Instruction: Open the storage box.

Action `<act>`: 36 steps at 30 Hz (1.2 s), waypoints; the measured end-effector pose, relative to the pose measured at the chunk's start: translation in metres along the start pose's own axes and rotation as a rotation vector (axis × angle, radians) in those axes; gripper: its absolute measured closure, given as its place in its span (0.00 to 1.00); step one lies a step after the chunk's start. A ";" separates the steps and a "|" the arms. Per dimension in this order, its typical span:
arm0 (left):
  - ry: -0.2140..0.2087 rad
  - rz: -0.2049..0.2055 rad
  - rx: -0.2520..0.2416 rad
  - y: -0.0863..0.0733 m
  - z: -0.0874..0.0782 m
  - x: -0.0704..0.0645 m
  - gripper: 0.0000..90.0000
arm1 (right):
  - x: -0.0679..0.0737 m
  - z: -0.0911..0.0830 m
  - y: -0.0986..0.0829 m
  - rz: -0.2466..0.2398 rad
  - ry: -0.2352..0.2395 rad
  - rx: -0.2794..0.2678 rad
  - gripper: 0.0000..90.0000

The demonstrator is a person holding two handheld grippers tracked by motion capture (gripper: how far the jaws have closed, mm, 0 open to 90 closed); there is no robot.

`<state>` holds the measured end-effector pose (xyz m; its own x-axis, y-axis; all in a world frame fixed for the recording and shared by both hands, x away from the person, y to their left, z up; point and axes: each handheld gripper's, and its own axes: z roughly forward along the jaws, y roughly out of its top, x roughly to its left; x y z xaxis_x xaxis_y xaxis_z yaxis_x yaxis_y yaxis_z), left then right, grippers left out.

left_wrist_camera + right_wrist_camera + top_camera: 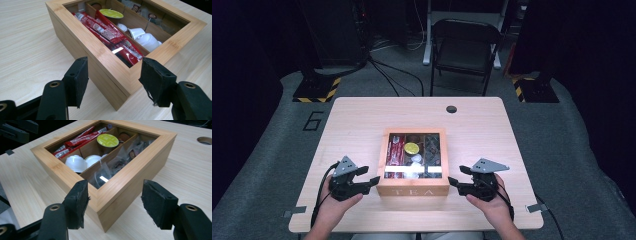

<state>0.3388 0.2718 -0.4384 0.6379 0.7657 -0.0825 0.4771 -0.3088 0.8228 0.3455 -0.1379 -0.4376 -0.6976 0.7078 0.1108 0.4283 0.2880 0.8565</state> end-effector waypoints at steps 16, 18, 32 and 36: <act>-0.038 0.038 0.019 -0.013 0.009 -0.006 0.43 | 0.009 0.017 -0.018 -0.054 0.023 0.068 0.44; -0.041 0.032 0.018 -0.014 0.010 -0.005 0.45 | 0.009 0.018 -0.018 -0.058 0.026 0.074 0.44; -0.059 0.065 0.040 -0.020 0.017 -0.010 0.50 | 0.011 0.027 -0.023 -0.093 0.030 0.114 0.54; -0.059 0.062 0.040 -0.020 0.018 -0.009 0.51 | 0.011 0.027 -0.023 -0.088 0.029 0.118 0.56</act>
<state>0.3339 0.2612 -0.4641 0.7008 0.7103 -0.0666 0.4588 -0.3772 0.8045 0.3436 -0.1190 -0.4702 -0.7508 0.6583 0.0541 0.4282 0.4227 0.7987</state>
